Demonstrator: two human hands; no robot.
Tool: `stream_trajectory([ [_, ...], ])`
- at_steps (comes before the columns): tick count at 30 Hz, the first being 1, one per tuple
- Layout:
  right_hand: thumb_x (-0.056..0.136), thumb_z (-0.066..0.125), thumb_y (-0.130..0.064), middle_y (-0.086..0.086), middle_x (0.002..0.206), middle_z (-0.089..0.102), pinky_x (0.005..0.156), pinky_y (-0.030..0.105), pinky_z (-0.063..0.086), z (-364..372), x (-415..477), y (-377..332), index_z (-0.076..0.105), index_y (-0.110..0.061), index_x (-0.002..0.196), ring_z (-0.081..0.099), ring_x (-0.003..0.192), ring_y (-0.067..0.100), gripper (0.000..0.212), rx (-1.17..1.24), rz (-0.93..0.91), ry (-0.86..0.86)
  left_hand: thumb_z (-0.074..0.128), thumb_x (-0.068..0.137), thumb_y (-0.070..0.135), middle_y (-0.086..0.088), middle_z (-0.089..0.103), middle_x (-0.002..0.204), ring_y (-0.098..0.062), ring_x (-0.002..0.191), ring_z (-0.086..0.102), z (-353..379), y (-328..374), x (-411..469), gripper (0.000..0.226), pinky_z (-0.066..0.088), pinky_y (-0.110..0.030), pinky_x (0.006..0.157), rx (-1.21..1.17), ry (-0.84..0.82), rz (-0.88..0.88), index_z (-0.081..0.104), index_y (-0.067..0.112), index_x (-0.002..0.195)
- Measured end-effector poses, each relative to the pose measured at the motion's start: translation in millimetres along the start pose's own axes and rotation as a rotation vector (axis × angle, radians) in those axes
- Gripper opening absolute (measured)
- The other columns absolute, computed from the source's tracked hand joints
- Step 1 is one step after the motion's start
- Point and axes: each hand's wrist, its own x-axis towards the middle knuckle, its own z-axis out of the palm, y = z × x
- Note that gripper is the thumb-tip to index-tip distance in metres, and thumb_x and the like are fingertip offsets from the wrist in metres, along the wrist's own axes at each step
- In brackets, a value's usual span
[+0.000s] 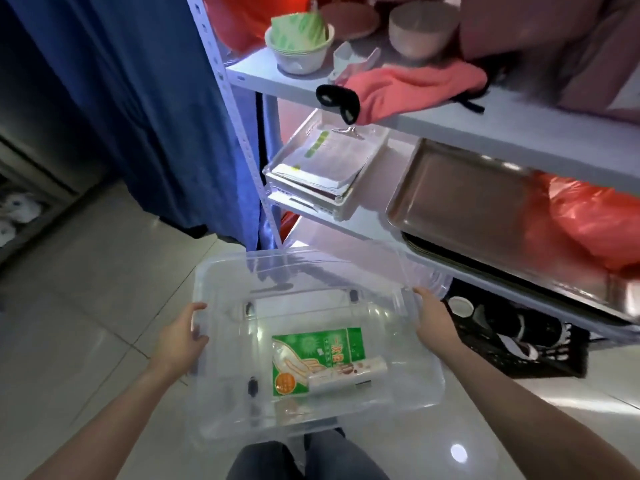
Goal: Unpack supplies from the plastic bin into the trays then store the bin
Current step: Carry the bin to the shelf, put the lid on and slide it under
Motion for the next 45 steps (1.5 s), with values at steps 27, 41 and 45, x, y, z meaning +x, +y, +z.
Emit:
stream_trajectory([
  [27,0.084,0.045,0.006,0.019,0.091,0.054,0.070,0.037,0.046,184.6,-5.9,-11.1,0.035,-0.031,0.135,0.050,0.078,0.030,0.063,0.264,0.564,0.208,0.058,0.085,0.012,-0.014,0.062,0.100,-0.032,0.077,0.061,105.9,-45.9,250.4,0.044,0.050,-0.038,0.073,0.076,-0.321,0.297,0.050,0.038,0.120],
  [41,0.086,0.051,-0.004,0.018,0.097,0.049,0.079,0.037,0.048,442.8,124.8,131.1,0.037,-0.031,0.139,0.051,0.079,0.031,0.062,0.274,0.451,0.367,0.063,0.080,0.013,-0.003,0.063,0.091,-0.032,0.078,0.063,361.3,-181.9,377.9,0.052,0.046,-0.037,0.068,-0.002,-0.145,0.469,0.044,0.033,0.124],
  [45,0.084,0.050,-0.004,0.015,0.093,0.052,0.073,0.030,0.039,460.3,137.3,153.7,0.036,-0.029,0.142,0.049,0.079,0.028,0.065,0.193,0.410,0.396,0.063,0.080,0.012,-0.010,0.067,0.099,-0.033,0.082,0.065,386.7,-194.8,386.0,0.052,0.052,-0.041,0.074,0.009,-0.138,0.508,0.047,0.032,0.125],
])
